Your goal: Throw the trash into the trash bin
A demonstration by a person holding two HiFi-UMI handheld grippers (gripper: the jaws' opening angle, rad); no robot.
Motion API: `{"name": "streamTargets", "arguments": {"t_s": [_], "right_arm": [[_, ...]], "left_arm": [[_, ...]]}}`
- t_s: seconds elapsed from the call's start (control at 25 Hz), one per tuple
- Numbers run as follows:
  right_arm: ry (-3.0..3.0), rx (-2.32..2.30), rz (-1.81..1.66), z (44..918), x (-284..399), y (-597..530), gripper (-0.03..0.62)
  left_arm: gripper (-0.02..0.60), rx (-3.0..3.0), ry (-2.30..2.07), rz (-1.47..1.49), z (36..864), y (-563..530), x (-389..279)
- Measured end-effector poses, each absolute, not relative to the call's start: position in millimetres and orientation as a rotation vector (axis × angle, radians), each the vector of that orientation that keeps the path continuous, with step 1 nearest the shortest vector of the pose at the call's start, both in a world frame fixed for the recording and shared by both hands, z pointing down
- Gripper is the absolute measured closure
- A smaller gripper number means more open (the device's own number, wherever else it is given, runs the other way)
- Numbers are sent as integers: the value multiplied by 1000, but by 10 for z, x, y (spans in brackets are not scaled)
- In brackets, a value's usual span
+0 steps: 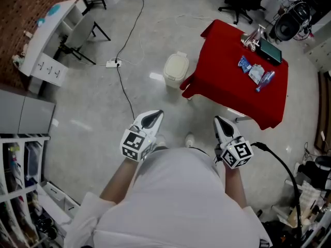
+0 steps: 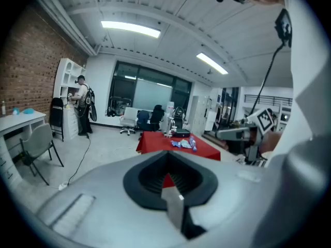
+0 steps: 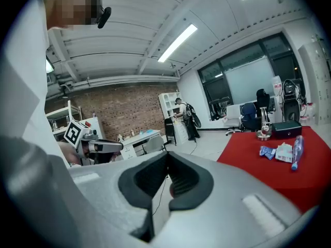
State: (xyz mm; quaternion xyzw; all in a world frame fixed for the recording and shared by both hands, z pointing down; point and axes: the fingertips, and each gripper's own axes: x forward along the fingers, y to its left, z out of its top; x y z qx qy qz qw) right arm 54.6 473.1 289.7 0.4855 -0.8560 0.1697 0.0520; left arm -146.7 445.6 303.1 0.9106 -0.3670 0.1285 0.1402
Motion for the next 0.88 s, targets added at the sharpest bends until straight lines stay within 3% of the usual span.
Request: {"name": "streamTargets", "arguments": {"t_s": [0.88], "right_arm": [[-2585,1571,559,3030,-94,4764,594]], "left_arm": [[578,2702,-916,443,3234,4436,-2218]]}}
